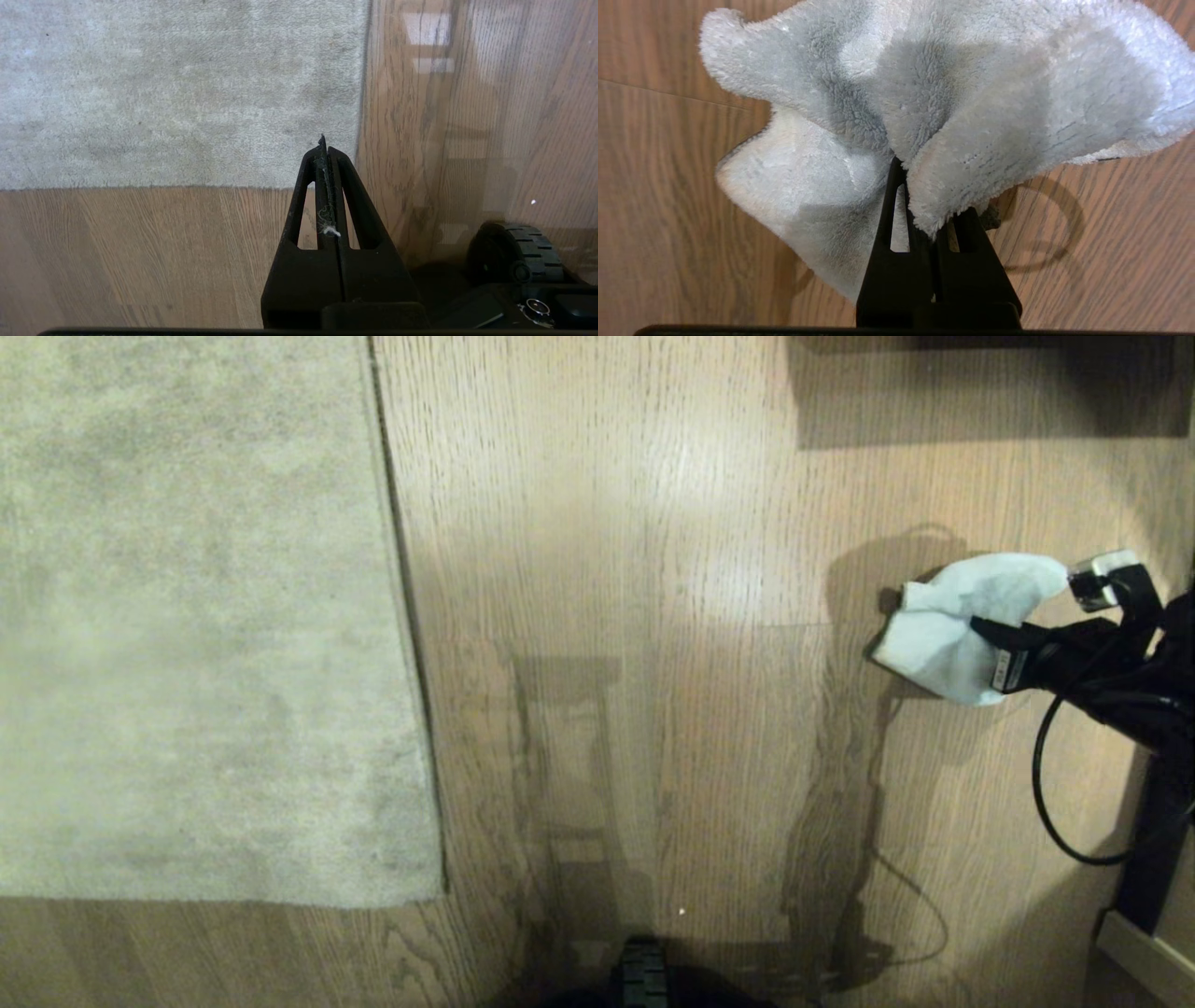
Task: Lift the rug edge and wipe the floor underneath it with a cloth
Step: Pick up the rag
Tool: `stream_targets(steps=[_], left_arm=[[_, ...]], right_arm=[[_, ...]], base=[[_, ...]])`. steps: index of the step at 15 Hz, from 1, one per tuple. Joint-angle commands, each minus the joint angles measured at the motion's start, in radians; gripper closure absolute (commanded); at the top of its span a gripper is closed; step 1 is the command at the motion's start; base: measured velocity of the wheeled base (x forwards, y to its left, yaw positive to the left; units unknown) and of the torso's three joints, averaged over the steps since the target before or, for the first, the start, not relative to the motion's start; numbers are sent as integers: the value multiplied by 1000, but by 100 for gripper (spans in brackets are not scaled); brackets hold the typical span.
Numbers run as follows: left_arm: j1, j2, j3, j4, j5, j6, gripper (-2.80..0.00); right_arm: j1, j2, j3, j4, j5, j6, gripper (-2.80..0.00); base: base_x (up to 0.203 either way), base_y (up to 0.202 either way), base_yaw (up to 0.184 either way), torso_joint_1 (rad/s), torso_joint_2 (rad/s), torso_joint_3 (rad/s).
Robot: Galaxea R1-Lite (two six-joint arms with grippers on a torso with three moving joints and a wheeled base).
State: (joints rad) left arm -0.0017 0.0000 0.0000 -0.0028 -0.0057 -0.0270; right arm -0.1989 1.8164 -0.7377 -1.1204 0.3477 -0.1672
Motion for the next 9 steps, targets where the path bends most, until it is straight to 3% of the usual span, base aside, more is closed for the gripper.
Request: stream_targets(steps=[1,9], left_arm=[[0,0,0,0,0,-1,0],[0,2,0,0,0,-1,0]], right_arm=[[1,-62,29,-3,3,0,0],[0,-234,175,-20,4,45,0]], base=[[0,0,0,0,0,0],[0,0,0,0,0,0]])
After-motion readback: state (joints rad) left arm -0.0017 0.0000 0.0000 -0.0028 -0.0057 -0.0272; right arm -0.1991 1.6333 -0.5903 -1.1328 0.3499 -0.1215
